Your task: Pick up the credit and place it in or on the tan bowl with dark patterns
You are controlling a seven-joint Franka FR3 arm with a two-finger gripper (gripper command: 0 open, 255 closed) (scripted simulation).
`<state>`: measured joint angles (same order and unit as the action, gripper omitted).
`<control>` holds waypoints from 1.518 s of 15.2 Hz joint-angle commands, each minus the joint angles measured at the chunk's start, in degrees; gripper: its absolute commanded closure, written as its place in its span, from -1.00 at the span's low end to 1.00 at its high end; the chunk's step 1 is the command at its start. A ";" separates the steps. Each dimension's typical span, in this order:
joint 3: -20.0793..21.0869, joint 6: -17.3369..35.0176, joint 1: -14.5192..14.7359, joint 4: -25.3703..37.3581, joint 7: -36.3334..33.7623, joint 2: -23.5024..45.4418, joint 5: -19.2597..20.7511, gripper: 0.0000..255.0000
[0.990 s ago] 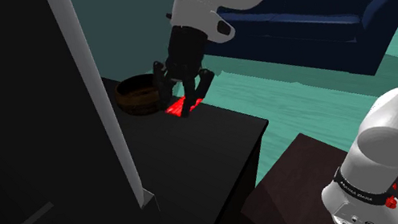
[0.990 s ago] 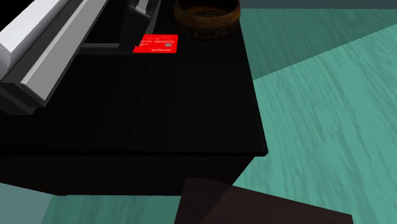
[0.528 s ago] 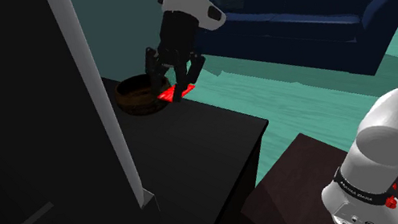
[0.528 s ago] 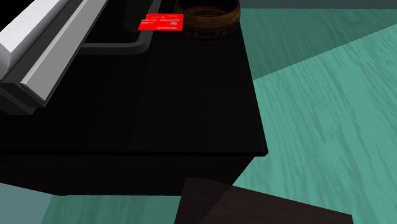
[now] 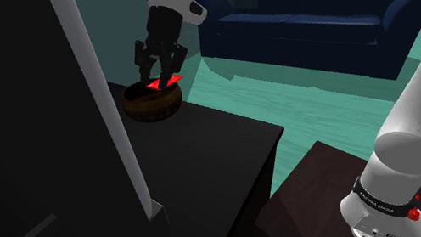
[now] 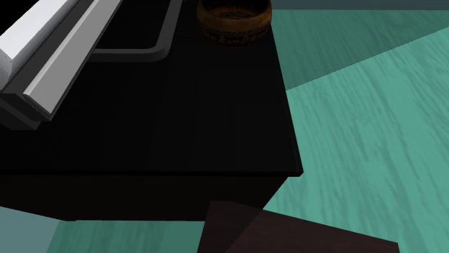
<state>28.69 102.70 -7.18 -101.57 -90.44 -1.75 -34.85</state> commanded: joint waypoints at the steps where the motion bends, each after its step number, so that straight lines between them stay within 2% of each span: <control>1: -0.21 -0.81 -0.33 5.00 -0.37 4.68 2.40 1.00; 6: -0.78 -4.16 0.87 20.45 -2.87 17.41 8.69 1.00; 10: -1.70 -9.37 3.52 36.99 -5.34 29.04 13.70 1.00; 23: -2.00 -0.03 2.29 24.41 -0.24 27.03 12.13 1.00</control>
<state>26.71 102.07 -4.65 -76.14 -91.18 25.57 -22.52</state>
